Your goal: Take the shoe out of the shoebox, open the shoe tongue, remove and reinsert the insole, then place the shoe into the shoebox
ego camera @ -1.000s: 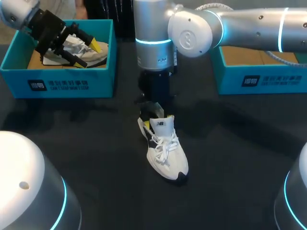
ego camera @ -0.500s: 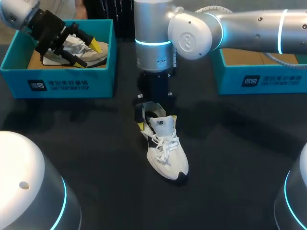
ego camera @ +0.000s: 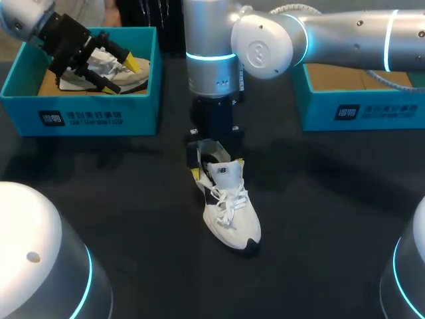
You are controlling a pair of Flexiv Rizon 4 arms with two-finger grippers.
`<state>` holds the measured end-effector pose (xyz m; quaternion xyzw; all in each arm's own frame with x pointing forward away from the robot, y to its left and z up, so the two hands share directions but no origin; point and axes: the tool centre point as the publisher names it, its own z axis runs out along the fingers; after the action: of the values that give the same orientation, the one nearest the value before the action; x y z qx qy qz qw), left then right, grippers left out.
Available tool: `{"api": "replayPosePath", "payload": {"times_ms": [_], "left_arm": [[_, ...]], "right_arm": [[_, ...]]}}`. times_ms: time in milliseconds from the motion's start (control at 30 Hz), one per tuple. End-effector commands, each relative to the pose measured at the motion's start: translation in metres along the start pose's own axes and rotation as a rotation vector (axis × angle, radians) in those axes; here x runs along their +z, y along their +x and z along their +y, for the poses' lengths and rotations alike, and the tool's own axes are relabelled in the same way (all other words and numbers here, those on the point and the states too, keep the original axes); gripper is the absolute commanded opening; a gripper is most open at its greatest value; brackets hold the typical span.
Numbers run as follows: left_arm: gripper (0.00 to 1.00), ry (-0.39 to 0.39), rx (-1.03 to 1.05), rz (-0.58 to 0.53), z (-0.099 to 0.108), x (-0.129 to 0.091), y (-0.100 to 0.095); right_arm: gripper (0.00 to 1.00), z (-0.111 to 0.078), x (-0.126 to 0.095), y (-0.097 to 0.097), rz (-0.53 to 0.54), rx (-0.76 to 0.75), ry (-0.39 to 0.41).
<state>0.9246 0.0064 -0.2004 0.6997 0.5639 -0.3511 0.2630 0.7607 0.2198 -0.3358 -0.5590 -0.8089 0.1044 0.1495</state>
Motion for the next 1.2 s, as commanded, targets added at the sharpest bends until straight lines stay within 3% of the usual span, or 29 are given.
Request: {"api": "replayPosePath", "payload": {"times_ms": [33, 467, 933, 1200], "left_arm": [[1.00, -0.002, 0.001, 0.003, -0.001, 0.000, 0.000], [1.00, -0.002, 0.001, 0.003, -0.001, 0.000, 0.000], [1.00, -0.002, 0.001, 0.003, -0.001, 0.000, 0.000], [1.00, -0.002, 0.001, 0.003, -0.001, 0.000, 0.000]], "right_arm": [[1.00, -0.003, -0.009, 0.002, -0.013, -0.002, -0.012], [1.00, -0.035, -0.053, 0.015, -0.093, 0.085, -0.141], [1.00, -0.075, -0.039, 0.026, -0.108, 0.207, -0.199], [1.00, -0.091, -0.043, 0.017, -0.157, 0.253, -0.220]]}}
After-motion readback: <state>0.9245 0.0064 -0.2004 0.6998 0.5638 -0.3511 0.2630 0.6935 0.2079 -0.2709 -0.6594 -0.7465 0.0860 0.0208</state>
